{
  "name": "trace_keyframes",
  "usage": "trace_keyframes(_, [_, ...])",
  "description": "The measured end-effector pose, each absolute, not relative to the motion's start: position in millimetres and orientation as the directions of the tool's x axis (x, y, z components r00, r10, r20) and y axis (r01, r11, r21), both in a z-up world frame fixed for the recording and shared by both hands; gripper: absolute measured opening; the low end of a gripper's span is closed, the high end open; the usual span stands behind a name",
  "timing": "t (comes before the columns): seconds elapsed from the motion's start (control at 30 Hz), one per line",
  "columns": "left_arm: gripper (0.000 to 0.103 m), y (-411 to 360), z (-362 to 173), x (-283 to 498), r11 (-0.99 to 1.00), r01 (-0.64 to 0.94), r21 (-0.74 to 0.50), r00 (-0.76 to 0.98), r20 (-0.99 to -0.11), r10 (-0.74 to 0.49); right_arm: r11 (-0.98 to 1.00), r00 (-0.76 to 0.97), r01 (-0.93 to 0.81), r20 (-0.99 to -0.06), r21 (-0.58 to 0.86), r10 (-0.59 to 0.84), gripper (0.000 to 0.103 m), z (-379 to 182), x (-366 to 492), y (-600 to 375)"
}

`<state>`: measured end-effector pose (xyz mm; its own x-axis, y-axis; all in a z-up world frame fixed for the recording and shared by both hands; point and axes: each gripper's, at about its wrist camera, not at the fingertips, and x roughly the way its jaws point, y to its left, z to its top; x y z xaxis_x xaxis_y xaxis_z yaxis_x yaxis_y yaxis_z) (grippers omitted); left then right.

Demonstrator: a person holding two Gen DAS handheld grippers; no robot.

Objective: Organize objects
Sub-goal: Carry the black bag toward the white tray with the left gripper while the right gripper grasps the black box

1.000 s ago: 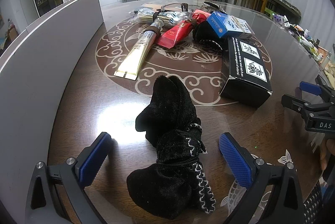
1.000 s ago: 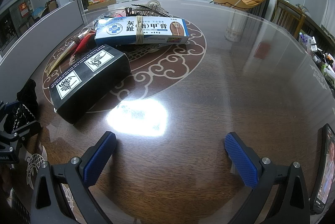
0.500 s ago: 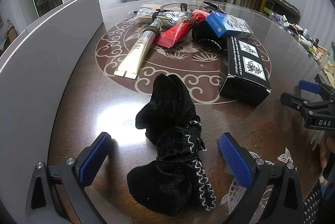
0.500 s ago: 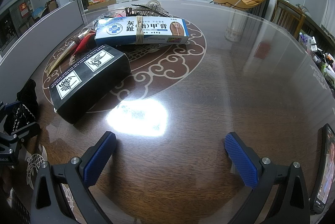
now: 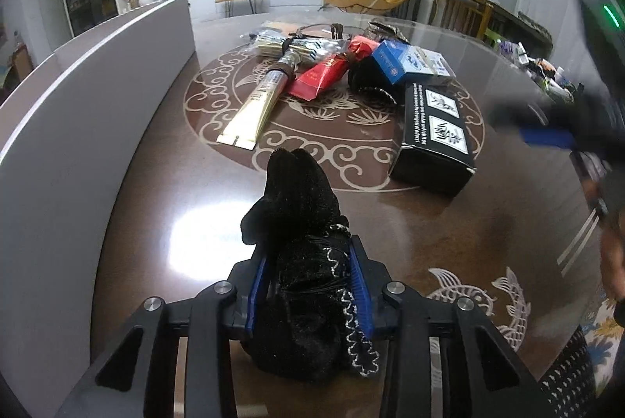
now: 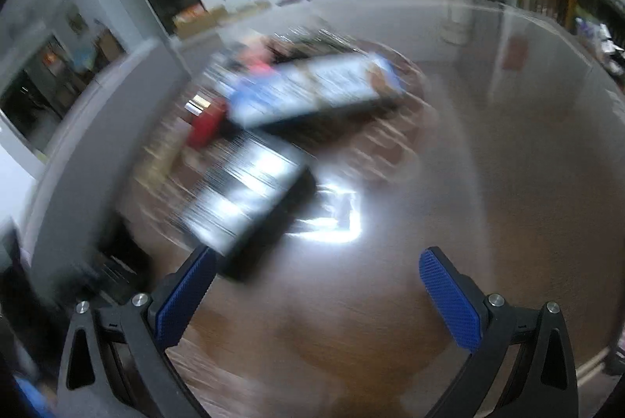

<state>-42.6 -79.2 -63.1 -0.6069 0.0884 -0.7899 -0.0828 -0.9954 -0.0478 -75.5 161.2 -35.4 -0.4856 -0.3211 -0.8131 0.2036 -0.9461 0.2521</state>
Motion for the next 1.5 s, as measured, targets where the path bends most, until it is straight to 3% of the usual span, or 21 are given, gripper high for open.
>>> trace_keyframes(0.17, [0.037, -82.7, -43.5, -20.0, -0.996, -0.061, -0.071, -0.636, -0.766, 0.093, -0.963, -0.314, 0.183, -0.916, 0.200, -0.250, 0.102, -55.0, -123.7, 89.2])
trace_keyframes(0.27, [0.037, -93.1, -18.8, -2.4, -0.995, -0.069, -0.067, -0.666, -0.740, 0.096, -0.961, -0.345, 0.237, -0.912, 0.146, -0.223, 0.076, -55.2, -118.2, 80.2])
trace_keyframes(0.33, [0.037, -105.4, 0.8, 8.7, -0.995, -0.068, -0.074, -0.687, -0.720, 0.100, -0.958, -0.365, 0.243, -0.901, 0.149, -0.233, 0.067, -49.9, -106.1, 92.6])
trace_keyframes(0.5, [0.037, -155.4, 47.6, 31.6, -0.993, -0.023, -0.113, -0.740, -0.666, 0.093, -0.925, -0.352, 0.258, -0.864, 0.280, -0.360, 0.061, -37.5, -86.1, 125.4])
trace_keyframes(0.7, [0.037, -246.1, 73.8, 41.1, -0.984, 0.142, -0.108, -0.750, -0.660, -0.036, -0.795, -0.310, 0.300, -0.734, 0.527, -0.604, 0.059, 12.7, -69.4, 108.1])
trace_keyframes(0.73, [0.037, -259.6, 74.5, 40.8, -0.981, 0.173, -0.094, -0.743, -0.666, -0.067, -0.769, -0.301, 0.336, -0.711, 0.544, -0.635, 0.040, 24.5, -65.8, 95.3])
trace_keyframes(0.77, [0.037, -276.4, 75.5, 40.2, -0.974, 0.209, -0.083, -0.735, -0.671, -0.100, -0.739, -0.289, 0.378, -0.687, 0.558, -0.667, 0.014, 37.4, -62.0, 77.3])
trace_keyframes(0.8, [0.037, -287.1, 74.0, 40.4, -0.971, 0.225, -0.083, -0.729, -0.676, -0.111, -0.715, -0.276, 0.406, -0.669, 0.570, -0.690, 0.013, 48.0, -58.7, 60.2])
trace_keyframes(0.93, [0.037, -311.5, 67.7, 47.7, -0.957, 0.269, -0.108, -0.713, -0.691, -0.123, -0.730, -0.265, 0.529, -0.733, 0.432, -0.626, 0.014, 67.2, -51.0, -0.3])
trace_keyframes(1.0, [0.037, -311.5, 68.0, 52.7, -0.955, 0.268, -0.124, -0.720, -0.684, -0.114, -0.750, -0.258, 0.583, -0.805, 0.312, -0.535, 0.030, 63.2, -38.6, -17.1])
trace_keyframes(1.03, [0.037, -310.4, 67.9, 54.4, -0.956, 0.264, -0.126, -0.723, -0.682, -0.110, -0.738, -0.243, 0.610, -0.818, 0.289, -0.521, 0.056, 58.3, -31.6, -22.0])
trace_keyframes(1.07, [0.037, -308.3, 67.5, 55.6, -0.957, 0.260, -0.128, -0.726, -0.680, -0.106, -0.714, -0.225, 0.649, -0.831, 0.262, -0.509, 0.090, 53.2, -17.7, -27.3])
trace_keyframes(1.1, [0.037, -304.4, 67.3, 57.4, -0.958, 0.255, -0.129, -0.727, -0.679, -0.102, -0.694, -0.216, 0.678, -0.838, 0.241, -0.502, 0.101, 53.3, 0.4, -21.1])
trace_keyframes(1.17, [0.037, -297.2, 68.5, 60.1, -0.959, 0.251, -0.133, -0.727, -0.680, -0.096, -0.636, -0.206, 0.753, -0.857, 0.169, -0.472, 0.103, 42.8, 39.6, -31.1])
trace_keyframes(1.3, [0.037, -286.0, 80.3, 65.0, -0.959, 0.246, -0.141, -0.748, -0.657, -0.096, -0.471, -0.084, 0.864, -0.871, 0.179, -0.484, 0.103, 14.6, 110.1, -72.6])
trace_keyframes(1.37, [0.037, -283.9, 86.1, 66.2, -0.959, 0.245, -0.143, -0.754, -0.650, -0.096, -0.450, -0.174, 0.893, -0.905, 0.021, -0.387, 0.103, -8.6, 129.0, -103.9])
trace_keyframes(1.43, [0.037, -284.9, 88.5, 71.3, -0.960, 0.243, -0.136, -0.755, -0.648, -0.099, -0.443, -0.164, 0.897, -0.937, -0.011, -0.309, 0.103, -35.9, 123.4, -120.0])
trace_keyframes(1.5, [0.037, -287.4, 87.5, 73.4, -0.962, 0.242, -0.127, -0.749, -0.654, -0.102, -0.416, -0.064, 0.907, -0.951, 0.071, -0.302, 0.082, -51.1, 115.6, -121.1])
